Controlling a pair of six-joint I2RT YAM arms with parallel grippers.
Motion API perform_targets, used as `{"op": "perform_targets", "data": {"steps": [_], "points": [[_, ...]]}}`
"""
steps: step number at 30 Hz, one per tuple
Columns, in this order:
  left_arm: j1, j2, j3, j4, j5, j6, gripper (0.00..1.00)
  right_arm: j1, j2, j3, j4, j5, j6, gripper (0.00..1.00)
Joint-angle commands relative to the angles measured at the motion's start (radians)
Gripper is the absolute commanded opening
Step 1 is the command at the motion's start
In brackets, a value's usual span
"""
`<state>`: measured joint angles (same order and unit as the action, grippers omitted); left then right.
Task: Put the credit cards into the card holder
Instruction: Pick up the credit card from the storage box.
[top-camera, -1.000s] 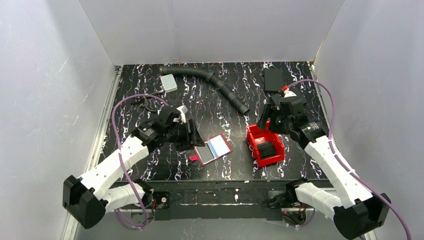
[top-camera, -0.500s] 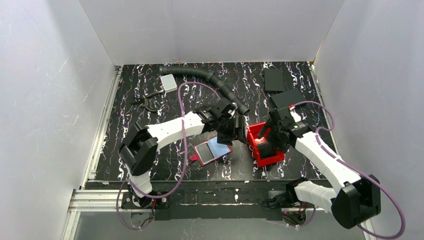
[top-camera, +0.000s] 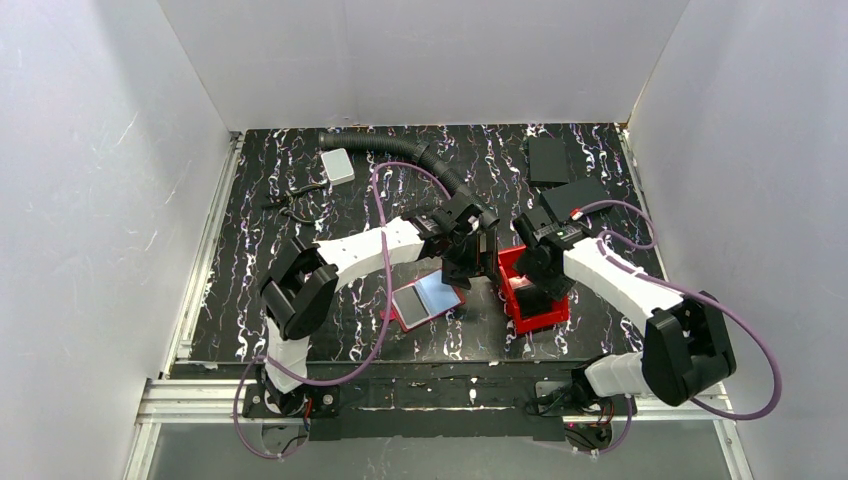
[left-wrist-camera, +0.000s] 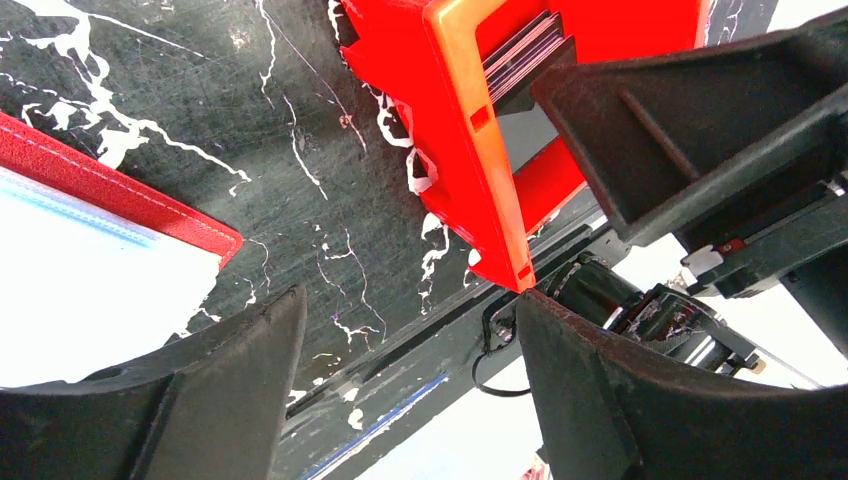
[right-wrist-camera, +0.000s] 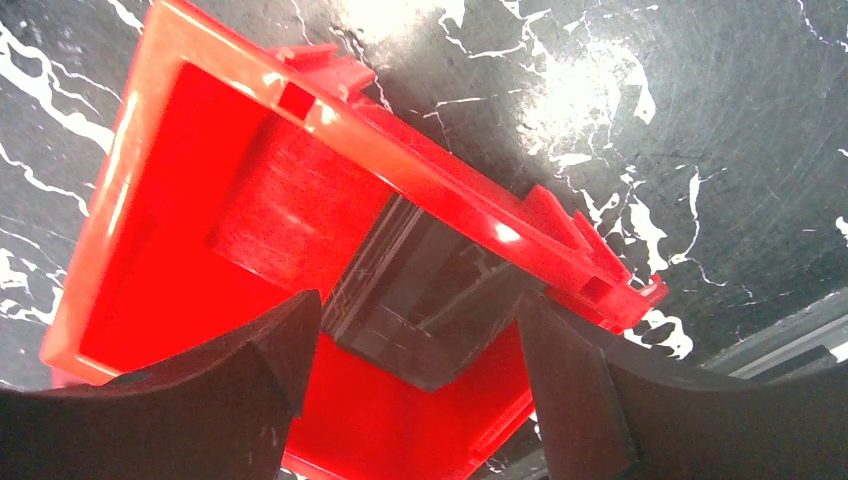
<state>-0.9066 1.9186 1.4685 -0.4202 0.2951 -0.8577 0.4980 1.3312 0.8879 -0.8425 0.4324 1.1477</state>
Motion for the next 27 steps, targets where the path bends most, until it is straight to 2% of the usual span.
{"op": "perform_targets", "data": {"steps": [1,9,21,27], "points": [[-0.003,-0.05,-0.005,-0.022,-0.005,0.013,0.75,0.004,0.031,0.048,-0.008,0.056,0.079,0.79],[-0.003,-0.133,-0.067,-0.026,-0.028,0.028,0.75,0.008,0.091,0.024,-0.005,0.026,0.168,0.79],[-0.004,-0.19,-0.083,-0.047,-0.04,0.063,0.76,0.011,0.12,-0.081,0.093,0.065,0.245,0.78],[-0.002,-0.204,-0.084,-0.063,-0.049,0.081,0.77,0.013,0.154,-0.091,0.108,0.058,0.254,0.67]]}}
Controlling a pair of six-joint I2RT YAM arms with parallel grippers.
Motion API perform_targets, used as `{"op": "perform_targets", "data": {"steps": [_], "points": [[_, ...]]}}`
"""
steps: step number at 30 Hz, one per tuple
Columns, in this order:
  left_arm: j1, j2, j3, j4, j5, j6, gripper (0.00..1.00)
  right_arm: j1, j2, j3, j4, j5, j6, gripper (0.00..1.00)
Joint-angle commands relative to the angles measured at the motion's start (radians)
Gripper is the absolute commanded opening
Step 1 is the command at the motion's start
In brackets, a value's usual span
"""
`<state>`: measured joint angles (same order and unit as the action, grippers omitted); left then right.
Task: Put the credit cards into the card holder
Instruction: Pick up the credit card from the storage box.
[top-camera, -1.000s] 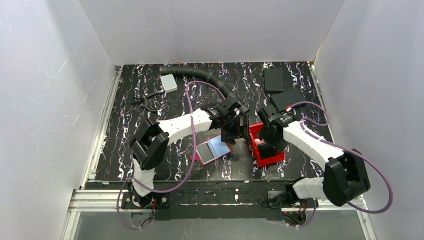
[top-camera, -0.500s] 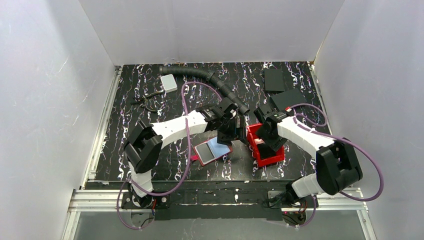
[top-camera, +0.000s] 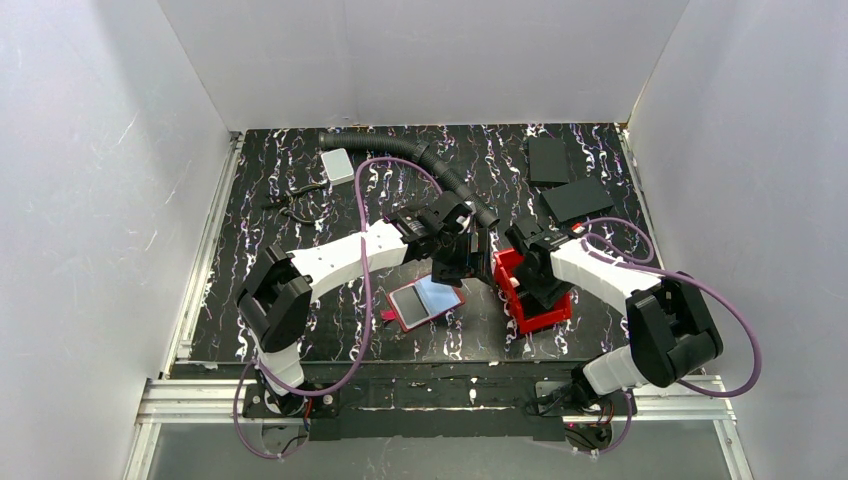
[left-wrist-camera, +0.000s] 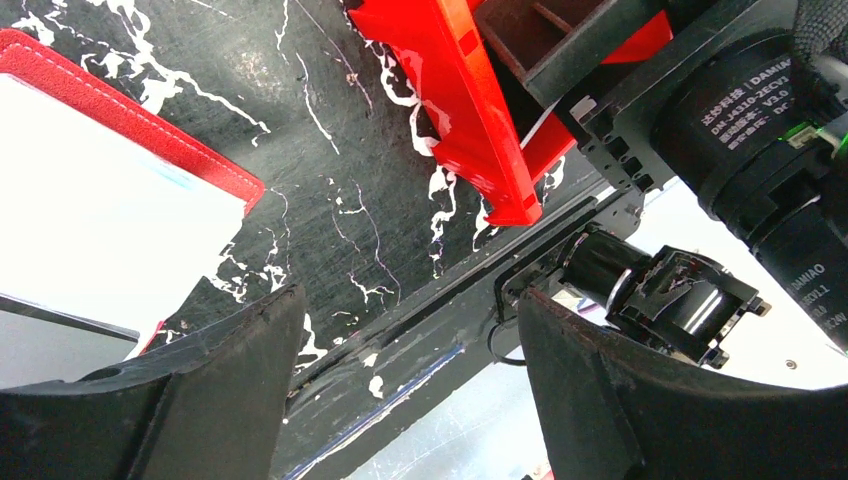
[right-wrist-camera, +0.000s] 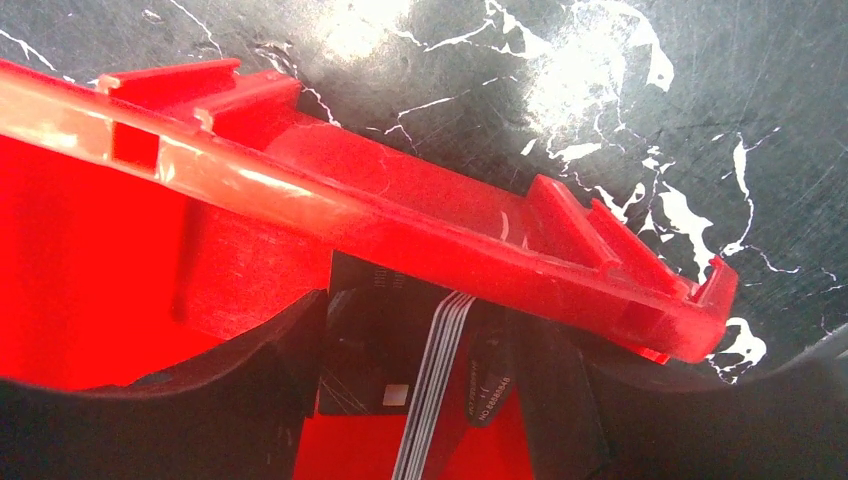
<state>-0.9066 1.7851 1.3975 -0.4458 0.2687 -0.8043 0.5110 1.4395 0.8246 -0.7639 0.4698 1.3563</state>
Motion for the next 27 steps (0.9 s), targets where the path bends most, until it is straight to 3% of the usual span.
{"op": "perform_targets", "data": {"steps": [1,14,20,25,27], "points": [[-0.001,-0.072,-0.015,-0.038,-0.023,0.029,0.77,0.0,0.044,-0.024,0.026,0.022,0.046,0.67],[0.0,-0.084,-0.042,-0.037,-0.015,0.031,0.77,0.0,-0.056,0.007,-0.014,0.008,0.027,0.36],[-0.001,-0.093,-0.054,-0.039,-0.011,0.032,0.77,0.0,-0.072,0.034,-0.051,-0.011,0.008,0.49],[0.0,-0.083,-0.068,-0.025,0.009,0.017,0.77,0.0,-0.109,-0.005,0.001,-0.013,0.008,0.46],[-0.001,-0.083,-0.075,-0.019,0.012,0.014,0.77,0.0,-0.114,-0.013,0.017,-0.007,0.006,0.37]]}}
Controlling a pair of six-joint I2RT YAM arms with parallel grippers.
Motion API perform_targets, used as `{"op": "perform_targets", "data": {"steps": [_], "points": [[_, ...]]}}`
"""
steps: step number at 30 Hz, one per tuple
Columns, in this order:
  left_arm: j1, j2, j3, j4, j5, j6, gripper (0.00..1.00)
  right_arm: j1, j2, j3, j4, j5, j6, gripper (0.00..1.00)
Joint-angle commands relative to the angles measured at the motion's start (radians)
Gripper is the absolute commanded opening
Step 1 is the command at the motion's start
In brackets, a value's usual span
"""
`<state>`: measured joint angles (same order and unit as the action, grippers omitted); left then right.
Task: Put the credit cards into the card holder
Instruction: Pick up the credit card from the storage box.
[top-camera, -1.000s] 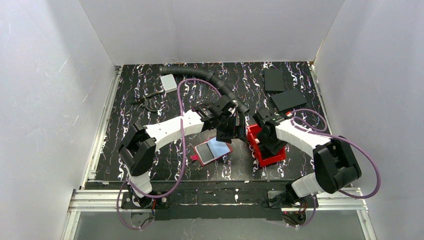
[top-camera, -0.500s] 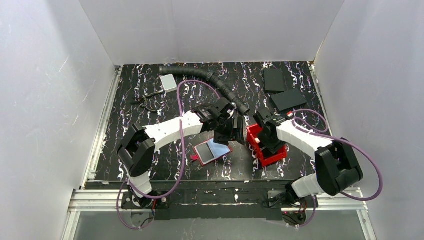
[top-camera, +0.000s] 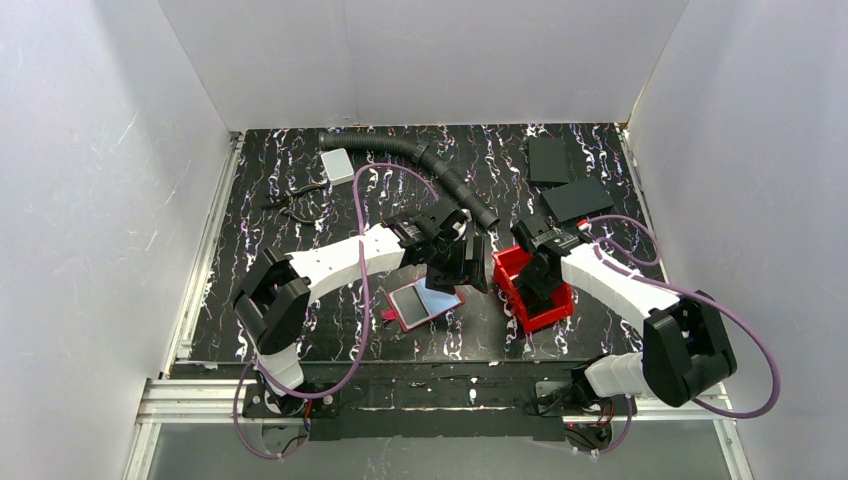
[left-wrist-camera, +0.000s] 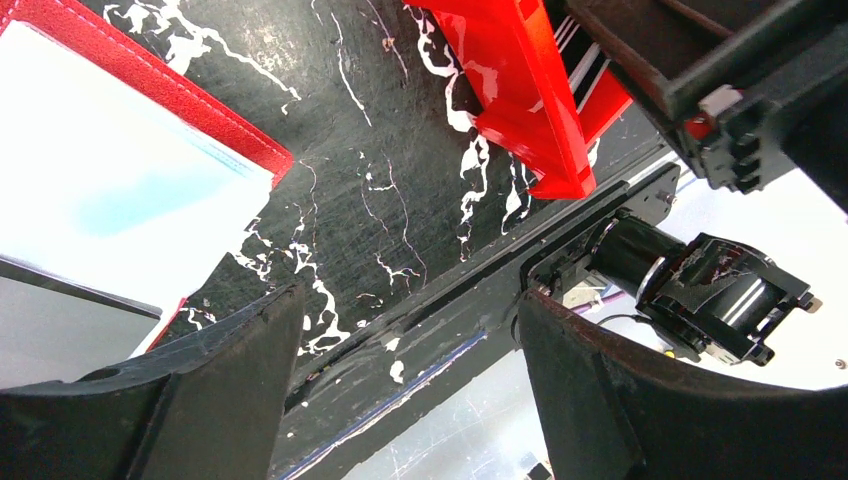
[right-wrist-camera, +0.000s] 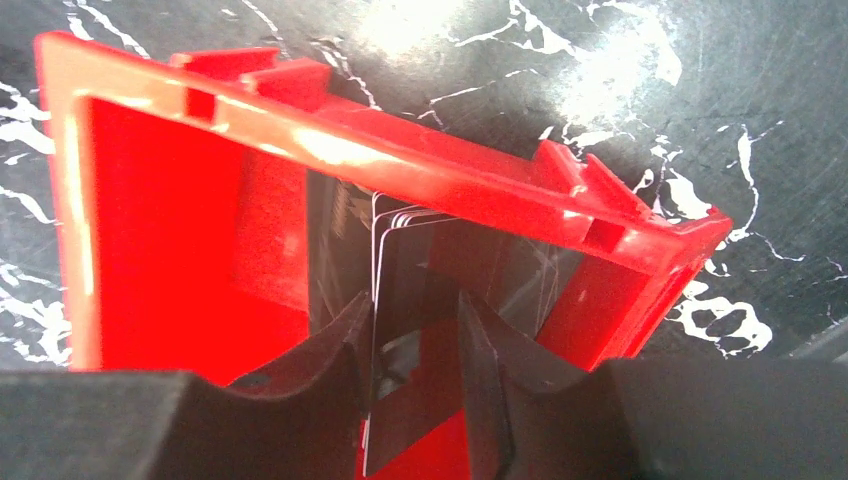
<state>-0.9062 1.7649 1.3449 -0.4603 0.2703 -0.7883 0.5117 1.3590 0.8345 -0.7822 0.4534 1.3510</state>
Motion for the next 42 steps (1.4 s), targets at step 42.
{"op": "perform_targets", "data": {"steps": [42], "points": [[-0.001,-0.098,-0.08,0.018,0.03,-0.007,0.77,-0.012,0.016,-0.04,0.124,0.039,-0.008,0.64]]}}
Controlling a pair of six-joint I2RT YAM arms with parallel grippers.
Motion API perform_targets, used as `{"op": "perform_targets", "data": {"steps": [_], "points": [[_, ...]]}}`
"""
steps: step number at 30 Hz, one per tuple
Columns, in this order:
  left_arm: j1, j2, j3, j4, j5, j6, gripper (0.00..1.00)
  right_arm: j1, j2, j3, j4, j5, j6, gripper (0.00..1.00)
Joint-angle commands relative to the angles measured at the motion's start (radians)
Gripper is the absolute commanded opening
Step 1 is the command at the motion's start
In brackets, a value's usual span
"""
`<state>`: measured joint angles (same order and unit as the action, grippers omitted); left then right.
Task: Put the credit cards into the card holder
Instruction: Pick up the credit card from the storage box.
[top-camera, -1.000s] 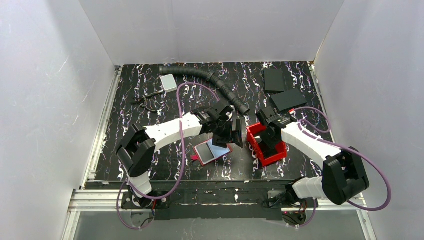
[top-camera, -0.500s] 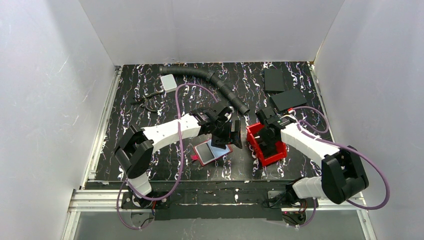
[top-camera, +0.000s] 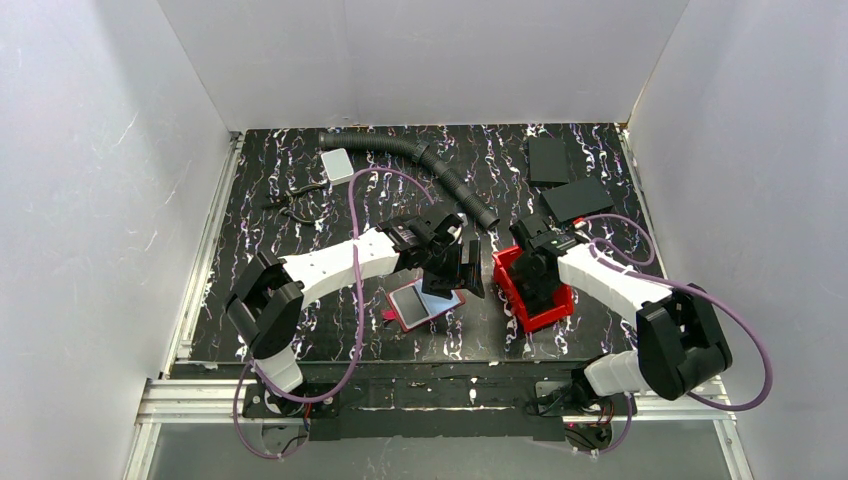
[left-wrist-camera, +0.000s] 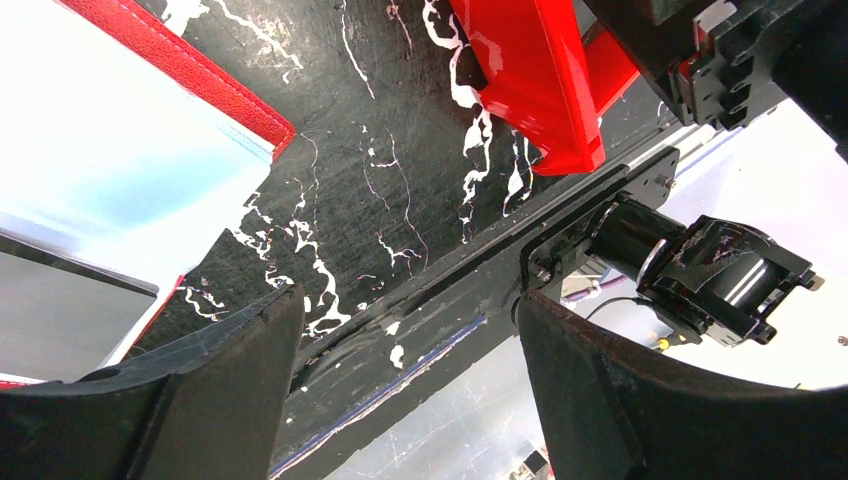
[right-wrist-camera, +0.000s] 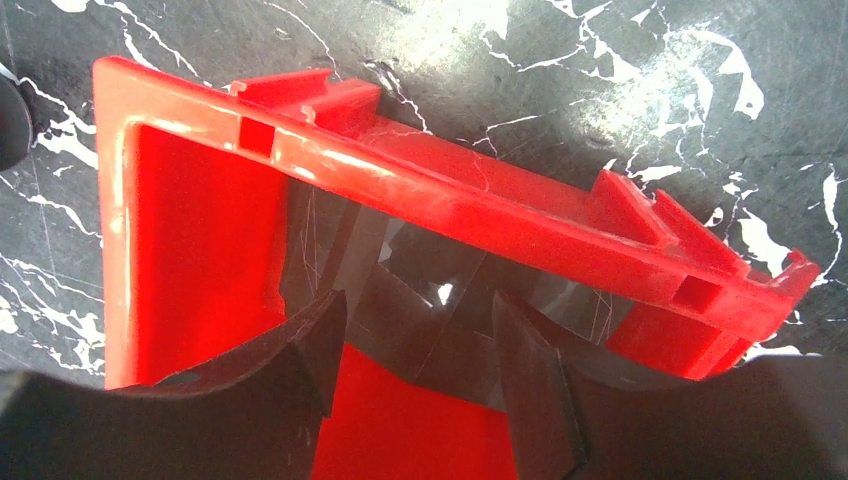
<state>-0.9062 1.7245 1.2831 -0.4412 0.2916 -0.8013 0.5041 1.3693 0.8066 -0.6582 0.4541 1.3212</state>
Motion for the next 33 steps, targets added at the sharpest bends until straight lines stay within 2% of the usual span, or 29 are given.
{"op": "perform_targets", "data": {"steps": [1,5,16,33], "points": [[0.0,-0.057,-0.018,0.001,0.01,0.006,0.77,-0.006,0.01,-0.016,0.005,0.036,0.024,0.64],[-0.001,-0.057,-0.014,0.001,0.012,0.007,0.77,-0.009,0.033,0.015,-0.022,0.019,0.019,0.58],[0.0,-0.057,-0.013,0.002,0.02,0.01,0.77,-0.009,-0.022,0.064,-0.073,0.023,-0.001,0.61],[-0.001,-0.062,-0.016,0.002,0.02,0.013,0.77,-0.012,0.077,0.089,-0.015,0.05,-0.007,0.59]]}}
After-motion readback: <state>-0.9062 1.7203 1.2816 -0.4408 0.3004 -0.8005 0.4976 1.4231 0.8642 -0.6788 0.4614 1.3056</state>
